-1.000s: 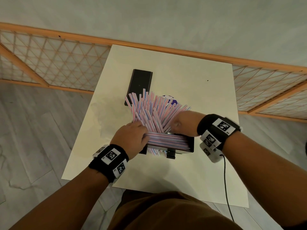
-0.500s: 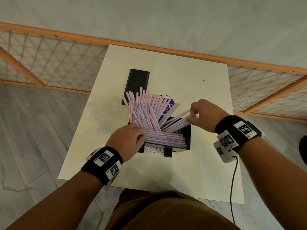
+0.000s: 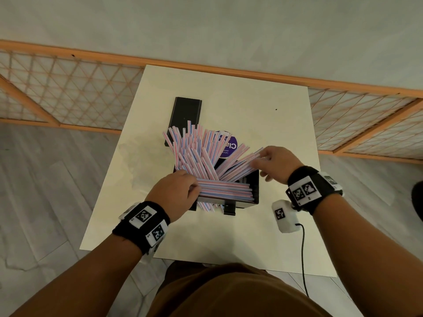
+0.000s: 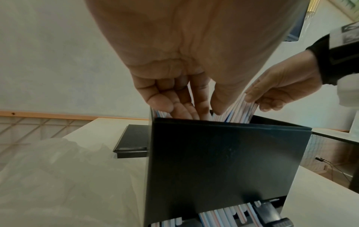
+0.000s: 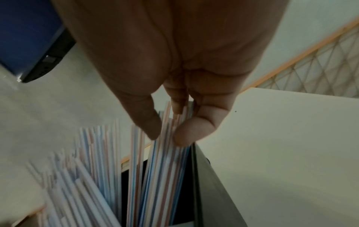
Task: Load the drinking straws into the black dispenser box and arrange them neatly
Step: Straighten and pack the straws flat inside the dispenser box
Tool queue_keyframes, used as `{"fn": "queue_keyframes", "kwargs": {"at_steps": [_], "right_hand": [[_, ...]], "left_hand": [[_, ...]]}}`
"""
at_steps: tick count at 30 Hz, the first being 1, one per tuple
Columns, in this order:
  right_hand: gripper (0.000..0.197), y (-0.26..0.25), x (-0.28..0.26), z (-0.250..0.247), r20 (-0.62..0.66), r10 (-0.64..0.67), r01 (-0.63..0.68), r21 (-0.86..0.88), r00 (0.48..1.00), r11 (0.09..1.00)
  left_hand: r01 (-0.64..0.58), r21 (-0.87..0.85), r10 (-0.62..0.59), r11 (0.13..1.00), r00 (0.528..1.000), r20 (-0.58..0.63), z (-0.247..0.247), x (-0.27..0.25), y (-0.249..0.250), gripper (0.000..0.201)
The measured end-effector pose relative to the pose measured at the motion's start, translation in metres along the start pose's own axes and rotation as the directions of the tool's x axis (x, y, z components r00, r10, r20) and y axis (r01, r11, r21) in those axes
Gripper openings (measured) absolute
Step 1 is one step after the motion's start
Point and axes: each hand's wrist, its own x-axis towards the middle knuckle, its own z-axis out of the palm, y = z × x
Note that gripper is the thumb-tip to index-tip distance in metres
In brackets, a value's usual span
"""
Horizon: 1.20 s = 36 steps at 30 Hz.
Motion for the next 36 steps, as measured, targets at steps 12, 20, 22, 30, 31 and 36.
{"fn": "queue_keyframes", "kwargs": {"at_steps": [12,20,22,30,31,36], "right_hand": [[0.017,-0.024,0.006,0.038,-0.078,0.017,0.017,0.404,0.997,0.915],[0.021,-0.029,0.012,0.036,-0.071,0.024,0.013,0.483,0.997,0.876],[0.021,-0.035,0.013,0.029,-0.127,-0.03,0.074,0.359,0.991,0.93],[0.02,-0.079,-0.018,0.008,-0.196,-0.464,0.451,-0.109,0.864,0.886],[0.018,-0.087,-0.024,0.006,-0.174,-0.524,0.506,-0.141,0.834,0.851],[0.017,-0.115,-0.042,0.003,0.061,-0.619,0.615,-0.222,0.783,0.757]], "left_hand": [[-0.004,-0.039,0.006,0.999,0.999,0.039,-0.002,0.005,0.018,0.02],[-0.019,-0.045,0.021,0.999,0.999,0.041,-0.009,0.013,0.024,0.021],[-0.028,-0.039,0.029,0.999,0.999,0.038,-0.009,0.015,0.024,0.019],[-0.002,-0.174,-0.002,0.985,1.0,-0.024,-0.02,0.025,0.038,0.05],[0.017,-0.225,-0.023,0.974,1.0,-0.021,-0.023,0.026,0.041,0.061],[-0.031,-0.461,-0.01,0.887,0.996,-0.088,-0.035,0.029,0.06,0.024]]}}
